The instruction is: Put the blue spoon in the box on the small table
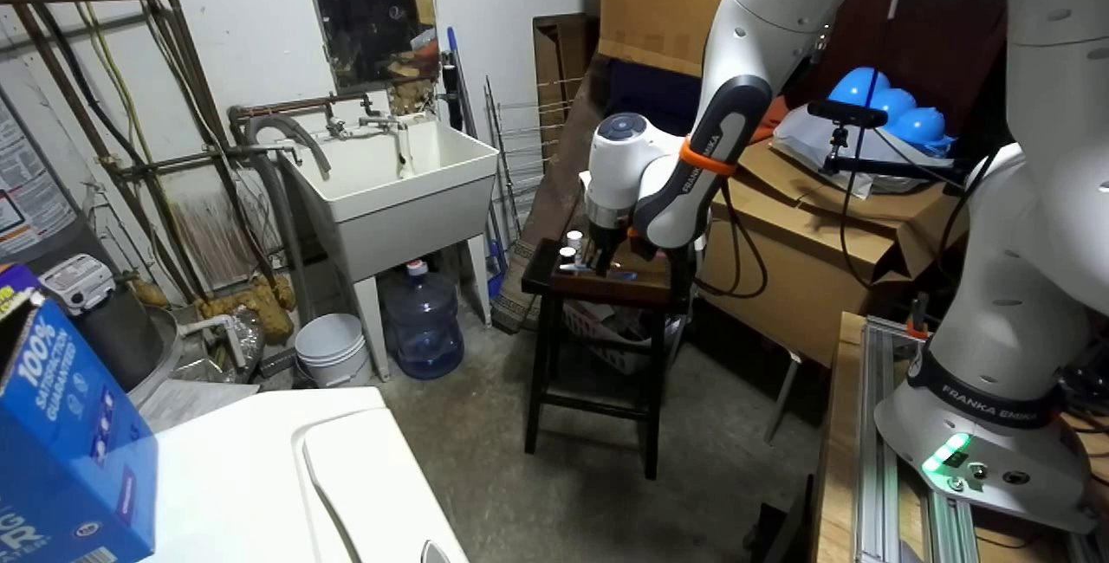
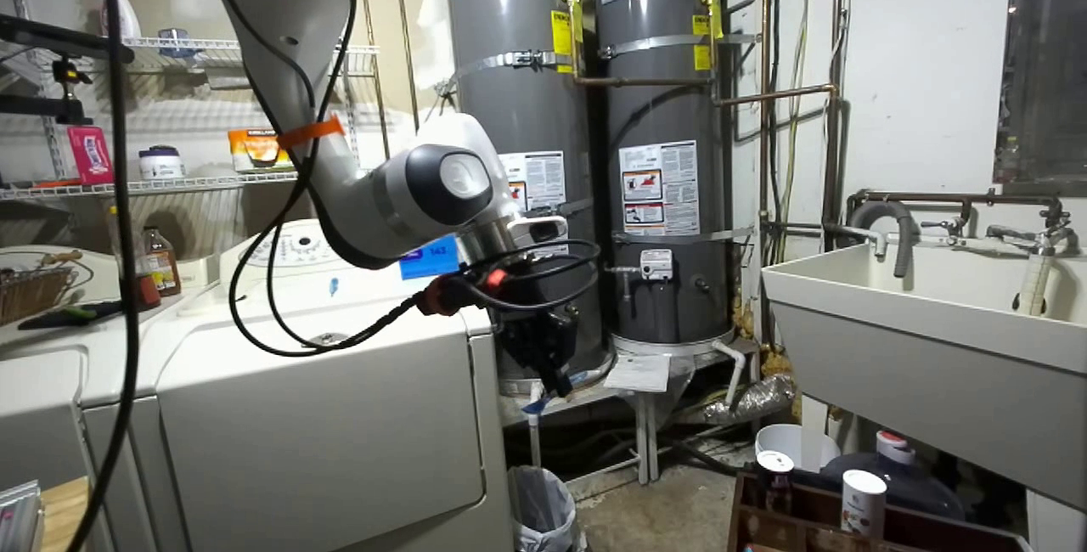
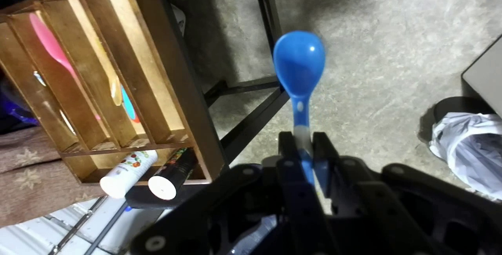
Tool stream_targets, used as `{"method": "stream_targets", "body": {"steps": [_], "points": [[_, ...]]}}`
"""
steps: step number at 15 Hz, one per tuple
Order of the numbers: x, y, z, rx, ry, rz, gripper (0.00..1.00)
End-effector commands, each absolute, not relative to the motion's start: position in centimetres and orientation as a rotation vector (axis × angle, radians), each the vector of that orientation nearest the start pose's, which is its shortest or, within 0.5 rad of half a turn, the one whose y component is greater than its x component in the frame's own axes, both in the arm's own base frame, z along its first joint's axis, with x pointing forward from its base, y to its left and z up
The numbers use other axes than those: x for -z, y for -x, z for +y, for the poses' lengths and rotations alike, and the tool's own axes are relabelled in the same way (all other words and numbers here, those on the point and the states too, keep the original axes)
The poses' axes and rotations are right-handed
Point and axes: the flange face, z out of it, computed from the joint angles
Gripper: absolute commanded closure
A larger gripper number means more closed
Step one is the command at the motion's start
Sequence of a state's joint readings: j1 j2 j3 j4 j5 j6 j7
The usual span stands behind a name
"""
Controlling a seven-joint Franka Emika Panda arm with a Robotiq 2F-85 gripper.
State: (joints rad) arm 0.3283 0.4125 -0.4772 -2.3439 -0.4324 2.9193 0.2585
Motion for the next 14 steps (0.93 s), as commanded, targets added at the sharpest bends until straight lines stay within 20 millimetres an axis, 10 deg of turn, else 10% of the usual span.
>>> {"method": "stream_targets", "body": {"steps": [1,7,9,14], "points": [[-19.0,-52.1,-11.3,0.298,3.468,-0.359,0.96],[-18.0,-52.8,-21.1,0.348,3.473,-0.248,0.96],[-18.5,-51.8,-20.9,0.324,3.479,-0.227,0.85],[-17.7,-52.3,-23.2,0.327,3.523,-0.129,0.96]]}}
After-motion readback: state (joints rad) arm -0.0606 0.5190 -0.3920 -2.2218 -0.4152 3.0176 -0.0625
